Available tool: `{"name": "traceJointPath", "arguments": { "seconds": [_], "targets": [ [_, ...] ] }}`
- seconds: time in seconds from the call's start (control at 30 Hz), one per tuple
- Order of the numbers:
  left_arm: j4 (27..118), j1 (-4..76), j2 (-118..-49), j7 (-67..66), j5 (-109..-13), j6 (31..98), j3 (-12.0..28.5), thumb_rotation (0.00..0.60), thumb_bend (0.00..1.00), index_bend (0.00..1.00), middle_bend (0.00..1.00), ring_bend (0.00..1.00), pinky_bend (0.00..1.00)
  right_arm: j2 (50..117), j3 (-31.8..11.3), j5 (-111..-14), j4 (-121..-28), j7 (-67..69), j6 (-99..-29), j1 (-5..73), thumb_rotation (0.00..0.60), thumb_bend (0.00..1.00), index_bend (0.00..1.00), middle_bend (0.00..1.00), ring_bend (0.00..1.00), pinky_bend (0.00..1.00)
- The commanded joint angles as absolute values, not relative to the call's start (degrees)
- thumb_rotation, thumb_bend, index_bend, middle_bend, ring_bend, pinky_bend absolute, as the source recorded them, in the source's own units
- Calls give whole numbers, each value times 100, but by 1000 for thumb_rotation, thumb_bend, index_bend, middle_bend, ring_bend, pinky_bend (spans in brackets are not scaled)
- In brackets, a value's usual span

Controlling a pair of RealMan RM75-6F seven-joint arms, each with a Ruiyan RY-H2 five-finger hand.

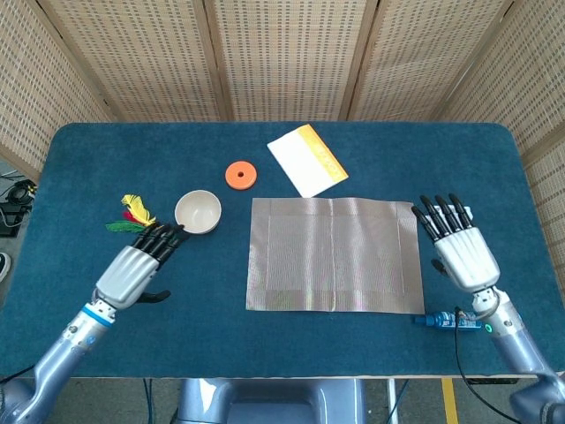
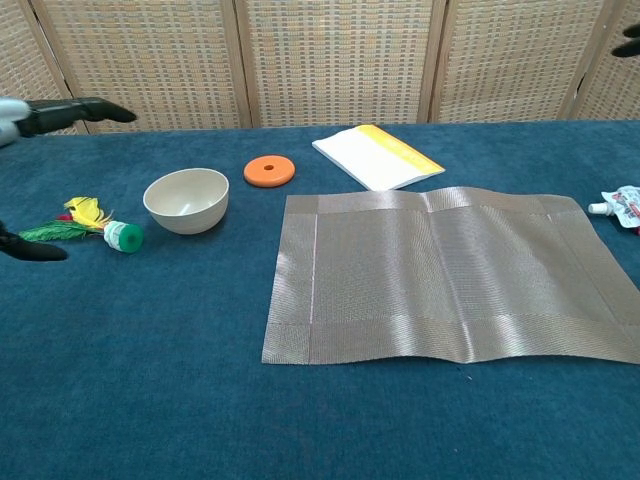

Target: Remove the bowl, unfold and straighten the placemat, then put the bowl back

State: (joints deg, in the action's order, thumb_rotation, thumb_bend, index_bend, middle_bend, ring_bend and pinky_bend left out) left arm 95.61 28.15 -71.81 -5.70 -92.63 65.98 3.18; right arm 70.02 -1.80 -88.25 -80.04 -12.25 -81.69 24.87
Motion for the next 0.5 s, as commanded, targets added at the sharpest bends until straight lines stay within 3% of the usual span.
{"name": "traceJointPath", "arguments": {
  "seconds": [0.03, 0.23, 0.5],
  "targets": [
    [8927, 3429, -7637, -149, -9717, 6061, 354, 600, 0, 18, 0, 0, 0, 6598, -170, -8061, -9310, -1327, -8476, 1617, 600, 0, 0, 0, 0, 0],
    [7881, 4001, -8495, -104, -10015, 5762, 399, 600, 0, 172, 0, 0, 0, 6950, 3, -8235, -9458, -1392, -8841, 1228, 600, 0, 0, 0, 0, 0],
    [6290, 4479, -9520, 515, -10326, 5782, 146, 600, 0, 249, 0, 0, 0, 7173, -40, -8252, -9386, -1524, -8855, 1048, 600, 0, 0, 0, 0, 0]
  ]
}}
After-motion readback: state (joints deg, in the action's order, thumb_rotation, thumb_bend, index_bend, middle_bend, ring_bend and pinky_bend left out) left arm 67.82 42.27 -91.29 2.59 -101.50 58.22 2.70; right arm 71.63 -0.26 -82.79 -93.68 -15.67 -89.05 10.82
